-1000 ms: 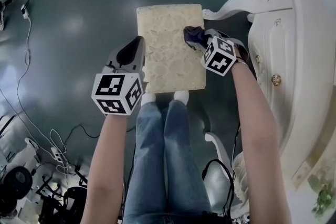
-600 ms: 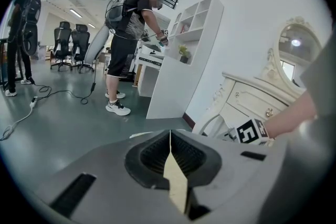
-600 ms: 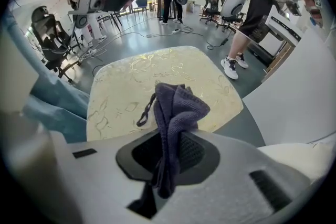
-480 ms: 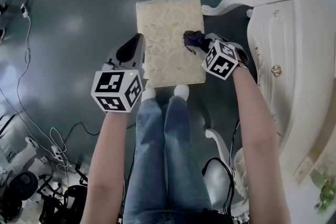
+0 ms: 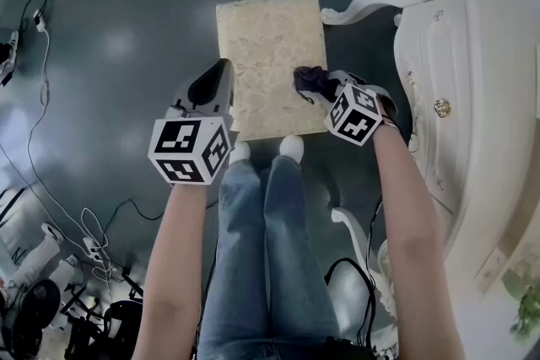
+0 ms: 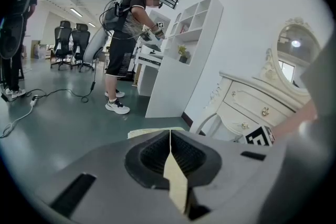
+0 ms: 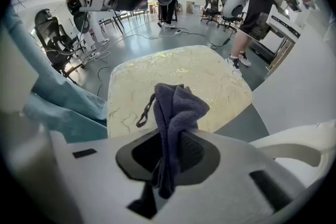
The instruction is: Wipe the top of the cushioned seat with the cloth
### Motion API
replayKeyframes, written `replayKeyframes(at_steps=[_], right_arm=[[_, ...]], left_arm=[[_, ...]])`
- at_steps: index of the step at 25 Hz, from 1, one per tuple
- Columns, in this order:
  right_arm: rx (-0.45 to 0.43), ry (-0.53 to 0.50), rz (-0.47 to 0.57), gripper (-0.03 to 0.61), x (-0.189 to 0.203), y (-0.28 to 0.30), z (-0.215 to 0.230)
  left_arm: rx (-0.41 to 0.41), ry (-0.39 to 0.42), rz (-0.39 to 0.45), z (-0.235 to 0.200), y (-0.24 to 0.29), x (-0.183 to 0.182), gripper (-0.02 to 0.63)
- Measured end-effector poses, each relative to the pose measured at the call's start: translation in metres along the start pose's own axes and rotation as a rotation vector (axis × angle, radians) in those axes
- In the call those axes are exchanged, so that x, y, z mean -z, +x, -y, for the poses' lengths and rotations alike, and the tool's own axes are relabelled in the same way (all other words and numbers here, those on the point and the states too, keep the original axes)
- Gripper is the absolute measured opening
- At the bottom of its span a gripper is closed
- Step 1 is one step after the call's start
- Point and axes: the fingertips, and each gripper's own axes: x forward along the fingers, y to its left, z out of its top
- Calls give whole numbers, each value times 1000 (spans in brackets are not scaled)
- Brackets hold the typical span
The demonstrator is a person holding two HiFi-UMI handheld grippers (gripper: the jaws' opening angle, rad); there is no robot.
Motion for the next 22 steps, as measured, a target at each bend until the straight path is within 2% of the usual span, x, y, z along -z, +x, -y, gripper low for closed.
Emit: replayKeyframes(at_steps=[5, 12, 17, 22], right_arm=[[17, 57, 28, 37, 5, -3, -16], [2, 112, 49, 37, 13, -5, -41], [-14, 190, 69, 37, 18, -8, -59], [-43, 198, 63, 37, 25, -9, -79]], left_arm=[[10, -1, -6, 3, 2, 4, 5], [12, -2, -11, 4, 2, 7, 5], [19, 5, -12, 6, 0, 5, 6], [22, 6, -12, 8, 0, 5, 5]])
